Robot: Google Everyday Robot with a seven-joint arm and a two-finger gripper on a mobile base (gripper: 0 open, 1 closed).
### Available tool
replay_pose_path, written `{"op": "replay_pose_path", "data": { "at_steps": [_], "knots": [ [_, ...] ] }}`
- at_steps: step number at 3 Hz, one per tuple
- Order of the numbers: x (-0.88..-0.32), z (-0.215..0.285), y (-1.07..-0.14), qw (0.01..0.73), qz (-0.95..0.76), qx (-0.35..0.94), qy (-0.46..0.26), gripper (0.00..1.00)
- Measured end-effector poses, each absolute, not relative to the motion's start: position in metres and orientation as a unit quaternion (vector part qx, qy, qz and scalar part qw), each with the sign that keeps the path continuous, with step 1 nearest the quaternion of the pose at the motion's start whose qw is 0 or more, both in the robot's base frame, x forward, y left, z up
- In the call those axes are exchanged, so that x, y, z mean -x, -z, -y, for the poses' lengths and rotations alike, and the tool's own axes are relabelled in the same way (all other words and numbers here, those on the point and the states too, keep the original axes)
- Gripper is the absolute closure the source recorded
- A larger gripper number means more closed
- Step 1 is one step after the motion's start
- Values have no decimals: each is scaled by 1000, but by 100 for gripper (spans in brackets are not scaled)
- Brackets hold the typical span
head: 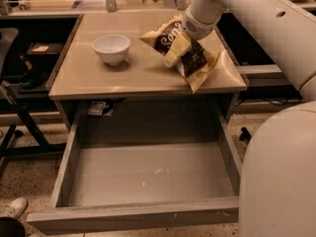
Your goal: Pick brown chip bag from top drawer and place on counter
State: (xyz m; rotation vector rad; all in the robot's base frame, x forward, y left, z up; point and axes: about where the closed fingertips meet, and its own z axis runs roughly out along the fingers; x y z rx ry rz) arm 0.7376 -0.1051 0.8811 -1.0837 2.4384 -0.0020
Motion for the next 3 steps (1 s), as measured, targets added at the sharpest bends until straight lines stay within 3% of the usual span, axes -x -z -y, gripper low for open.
{"op": "replay_pose_path", "data": {
  "at_steps": [2, 3],
  "knots": [
    [-728, 169, -980, 262, -905, 324, 82, 0],
    [-699, 231, -1052, 268, -918, 242, 163, 0]
  ]
}}
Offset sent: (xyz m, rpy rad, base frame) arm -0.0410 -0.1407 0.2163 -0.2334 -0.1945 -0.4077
